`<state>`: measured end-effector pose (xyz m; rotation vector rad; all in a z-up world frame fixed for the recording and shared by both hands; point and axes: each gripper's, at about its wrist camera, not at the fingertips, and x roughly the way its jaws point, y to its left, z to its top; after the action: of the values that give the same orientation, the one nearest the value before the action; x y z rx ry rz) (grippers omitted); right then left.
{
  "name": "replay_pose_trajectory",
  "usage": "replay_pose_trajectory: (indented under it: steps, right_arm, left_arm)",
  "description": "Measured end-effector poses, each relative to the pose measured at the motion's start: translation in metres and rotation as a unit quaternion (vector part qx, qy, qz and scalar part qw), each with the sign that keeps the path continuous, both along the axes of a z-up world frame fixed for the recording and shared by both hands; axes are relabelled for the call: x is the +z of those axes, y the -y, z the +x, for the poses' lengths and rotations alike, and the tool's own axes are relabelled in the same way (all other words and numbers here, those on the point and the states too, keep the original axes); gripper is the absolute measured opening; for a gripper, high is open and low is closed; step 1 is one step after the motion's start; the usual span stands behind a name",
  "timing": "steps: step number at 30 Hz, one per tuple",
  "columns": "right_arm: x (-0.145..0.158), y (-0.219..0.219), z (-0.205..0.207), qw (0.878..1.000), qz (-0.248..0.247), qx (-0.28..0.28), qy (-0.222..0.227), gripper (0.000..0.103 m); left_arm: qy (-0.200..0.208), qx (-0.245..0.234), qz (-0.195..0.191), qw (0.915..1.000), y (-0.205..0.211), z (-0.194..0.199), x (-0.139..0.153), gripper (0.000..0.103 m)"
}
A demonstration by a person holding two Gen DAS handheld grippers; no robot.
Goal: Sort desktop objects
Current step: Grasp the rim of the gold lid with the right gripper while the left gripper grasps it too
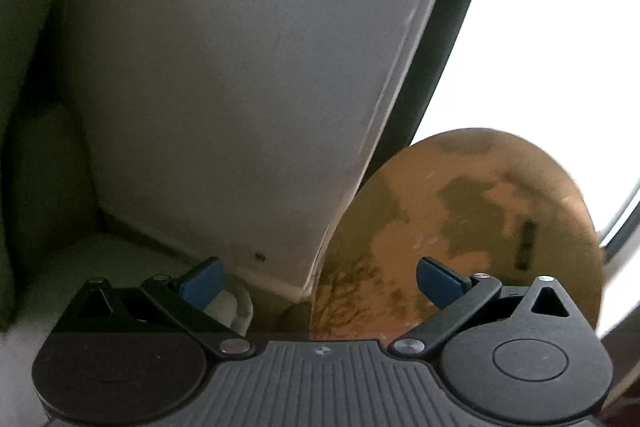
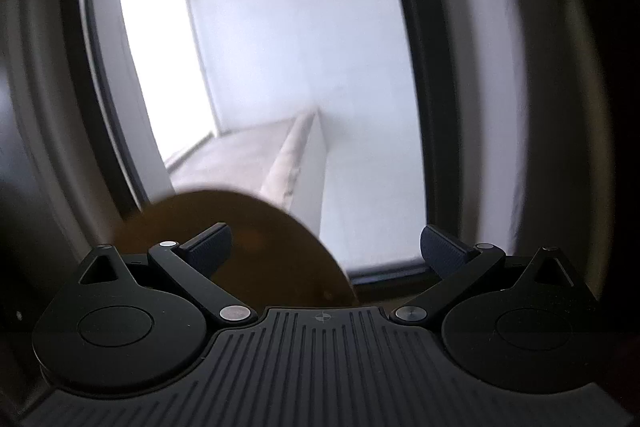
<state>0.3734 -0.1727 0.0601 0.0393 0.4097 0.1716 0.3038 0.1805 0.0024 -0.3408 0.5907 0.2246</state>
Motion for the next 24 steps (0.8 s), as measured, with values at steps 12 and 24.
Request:
replay_pose_trajectory:
  steps: [12,24]
  right_arm:
    - [-0.091,-0.005,0.061,0.998,-0.012,0.036,-0.04,0.103]
    - [-0.11,0.002,0.076,0.996,0.047,0.066,-0.041,0.103]
  left_arm:
    - [0.011,-0.028,-0.071,0.997,-0.004,0.031,-0.052,0.102]
    - [0.052,-0.077,-0.089,0.9917,0.001,0.036,-0.071,0.103]
